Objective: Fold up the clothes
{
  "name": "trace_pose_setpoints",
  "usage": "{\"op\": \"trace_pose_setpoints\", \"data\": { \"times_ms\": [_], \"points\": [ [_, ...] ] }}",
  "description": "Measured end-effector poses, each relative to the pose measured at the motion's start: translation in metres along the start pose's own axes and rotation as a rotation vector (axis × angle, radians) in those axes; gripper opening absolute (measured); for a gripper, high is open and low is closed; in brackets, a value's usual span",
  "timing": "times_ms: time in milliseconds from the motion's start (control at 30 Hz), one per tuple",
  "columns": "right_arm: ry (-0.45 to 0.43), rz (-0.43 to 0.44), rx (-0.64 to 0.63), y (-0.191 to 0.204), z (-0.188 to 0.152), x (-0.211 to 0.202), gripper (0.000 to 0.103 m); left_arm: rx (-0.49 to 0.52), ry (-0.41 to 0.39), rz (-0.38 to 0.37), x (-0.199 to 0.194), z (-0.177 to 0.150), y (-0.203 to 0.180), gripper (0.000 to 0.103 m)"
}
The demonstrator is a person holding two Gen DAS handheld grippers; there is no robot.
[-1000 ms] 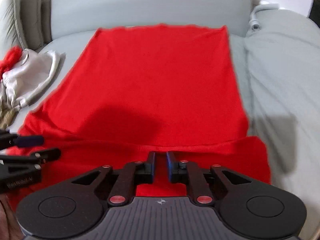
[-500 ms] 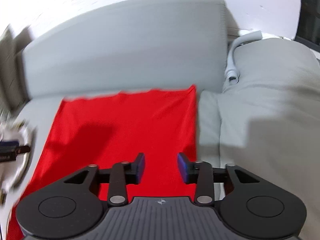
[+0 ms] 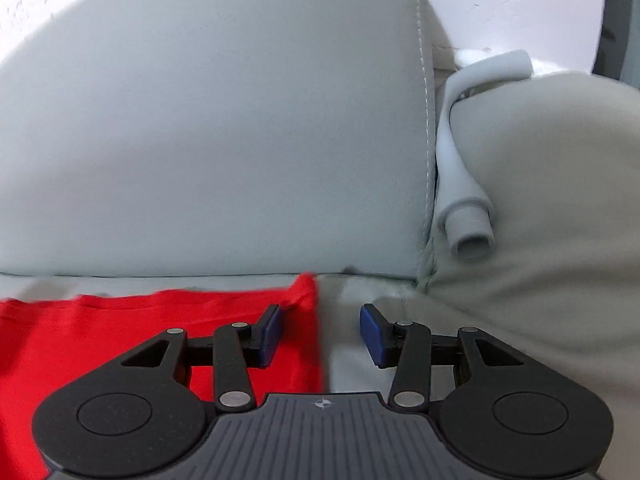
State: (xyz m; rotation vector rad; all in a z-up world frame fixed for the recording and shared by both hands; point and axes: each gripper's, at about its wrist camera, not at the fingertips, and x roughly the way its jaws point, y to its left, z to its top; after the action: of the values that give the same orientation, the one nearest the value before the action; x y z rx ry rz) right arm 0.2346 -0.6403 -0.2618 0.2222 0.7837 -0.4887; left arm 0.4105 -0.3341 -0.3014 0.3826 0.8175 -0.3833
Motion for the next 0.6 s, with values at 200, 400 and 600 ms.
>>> {"op": "trace_pose_setpoints", "data": {
  "times_ms": [200, 400, 600],
  "points": [
    [-0.004, 0.037, -0.114, 0.009, 0.003, -0.013, 0.005, 0.165, -0.015, -0.065, -0.005, 0.004, -0.018, 0.005],
    [-0.103, 0.054, -0.117, 0.007, 0.007, -0.09, 0.005, 0.087, -0.118, -0.079, -0.071, 0.004, -0.002, 0.005],
    [-0.213, 0.105, -0.079, 0.007, 0.003, -0.206, 0.005, 0.053, -0.237, -0.056, -0.166, -0.008, 0.016, 0.005]
  ]
}}
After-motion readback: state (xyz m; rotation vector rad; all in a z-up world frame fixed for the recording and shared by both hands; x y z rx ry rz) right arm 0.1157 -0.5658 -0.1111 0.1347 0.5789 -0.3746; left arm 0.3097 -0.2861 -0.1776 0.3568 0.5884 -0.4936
